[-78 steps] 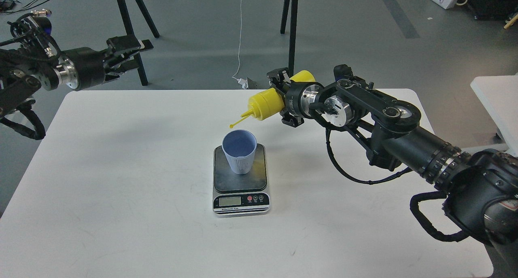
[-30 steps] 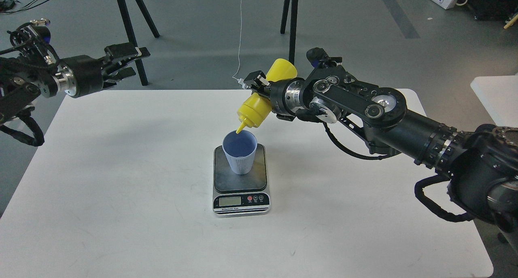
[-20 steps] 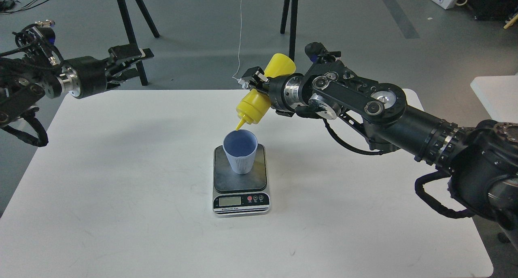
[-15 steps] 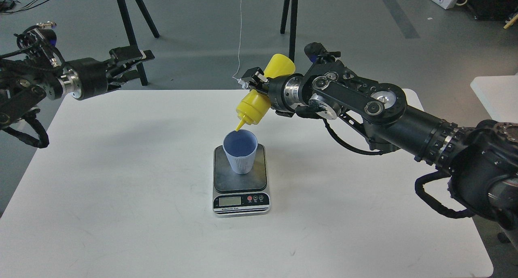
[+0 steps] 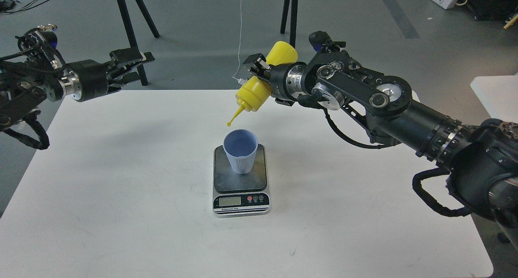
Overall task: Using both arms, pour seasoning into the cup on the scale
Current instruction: 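Turn the bottle upright and lower it back onto the table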
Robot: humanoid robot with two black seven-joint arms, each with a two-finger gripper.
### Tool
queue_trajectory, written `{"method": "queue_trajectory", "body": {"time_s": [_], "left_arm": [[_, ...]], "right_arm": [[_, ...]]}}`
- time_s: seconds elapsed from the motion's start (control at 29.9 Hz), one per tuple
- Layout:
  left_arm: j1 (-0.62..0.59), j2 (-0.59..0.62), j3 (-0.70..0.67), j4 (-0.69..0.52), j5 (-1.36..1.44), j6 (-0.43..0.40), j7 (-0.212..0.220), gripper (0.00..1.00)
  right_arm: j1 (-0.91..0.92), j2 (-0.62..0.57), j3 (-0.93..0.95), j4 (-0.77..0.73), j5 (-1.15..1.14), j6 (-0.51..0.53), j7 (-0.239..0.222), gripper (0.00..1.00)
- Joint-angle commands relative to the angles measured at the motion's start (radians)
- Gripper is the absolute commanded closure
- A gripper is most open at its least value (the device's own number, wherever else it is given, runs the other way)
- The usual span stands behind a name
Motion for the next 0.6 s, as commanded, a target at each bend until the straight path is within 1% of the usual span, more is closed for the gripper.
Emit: {"method": "queue_trajectory", "body": {"time_s": [0.0, 0.07, 0.13, 0.2, 0.27, 0.33, 0.44, 0.5, 0.57], "left_arm": [[0.000, 0.003, 0.004, 0.000, 0.001, 0.000, 0.000, 0.11], [0.000, 0.003, 0.002, 0.000, 0.001, 0.000, 0.000, 0.11], [0.000, 0.001, 0.001, 0.000, -0.001, 0.000, 0.000, 0.11], [0.000, 0.001, -0.001, 0.000, -0.002, 0.000, 0.000, 0.11], [0.003, 0.000, -0.001, 0.000, -0.001, 0.000, 0.000, 0.11], [0.011, 0.000, -0.003, 0.000, -0.002, 0.000, 0.000, 0.11], [0.015, 0.001, -0.003, 0.000, -0.013, 0.000, 0.000, 0.11], [0.023, 0.004, -0.003, 0.000, -0.018, 0.000, 0.000, 0.11], [0.031, 0.004, -0.001, 0.000, -0.018, 0.000, 0.000, 0.11]], "right_arm": [[-0.036, 0.000, 0.170, 0.000, 0.110, 0.001, -0.010, 0.98], [-0.059, 0.000, 0.276, 0.005, 0.207, 0.000, -0.023, 0.98], [-0.087, 0.000, 0.418, -0.001, 0.332, 0.001, -0.023, 0.97], [-0.133, 0.000, 0.572, -0.012, 0.508, 0.001, -0.023, 0.97], [-0.183, 0.000, 0.661, -0.027, 0.610, 0.011, -0.023, 0.96], [-0.252, -0.064, 0.730, -0.023, 0.640, 0.030, -0.023, 0.96], [-0.407, -0.144, 0.849, -0.003, 0.657, 0.096, -0.023, 0.97], [-0.545, -0.185, 0.928, 0.046, 0.692, 0.161, -0.023, 0.98], [-0.672, -0.224, 0.963, 0.098, 0.736, 0.214, -0.023, 0.98]]}}
